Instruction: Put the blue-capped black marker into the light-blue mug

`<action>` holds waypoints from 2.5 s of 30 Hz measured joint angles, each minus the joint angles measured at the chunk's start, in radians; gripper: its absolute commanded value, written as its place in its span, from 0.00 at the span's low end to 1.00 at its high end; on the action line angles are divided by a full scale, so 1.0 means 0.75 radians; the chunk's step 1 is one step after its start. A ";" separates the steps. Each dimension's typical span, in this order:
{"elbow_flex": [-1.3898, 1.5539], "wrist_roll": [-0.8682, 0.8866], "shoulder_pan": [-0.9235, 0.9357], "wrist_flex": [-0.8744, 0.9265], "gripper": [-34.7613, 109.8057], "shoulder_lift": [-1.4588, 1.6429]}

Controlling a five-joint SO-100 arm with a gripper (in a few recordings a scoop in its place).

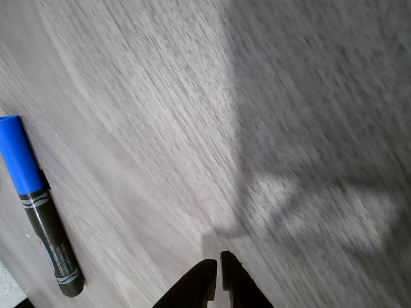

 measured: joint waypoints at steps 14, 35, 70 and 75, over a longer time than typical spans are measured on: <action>0.000 0.000 -0.006 0.000 0.24 0.000; 0.000 0.000 -0.020 0.000 0.24 0.000; -0.198 -0.250 0.004 0.014 0.24 0.000; -0.520 -0.239 -0.057 0.018 0.24 -0.188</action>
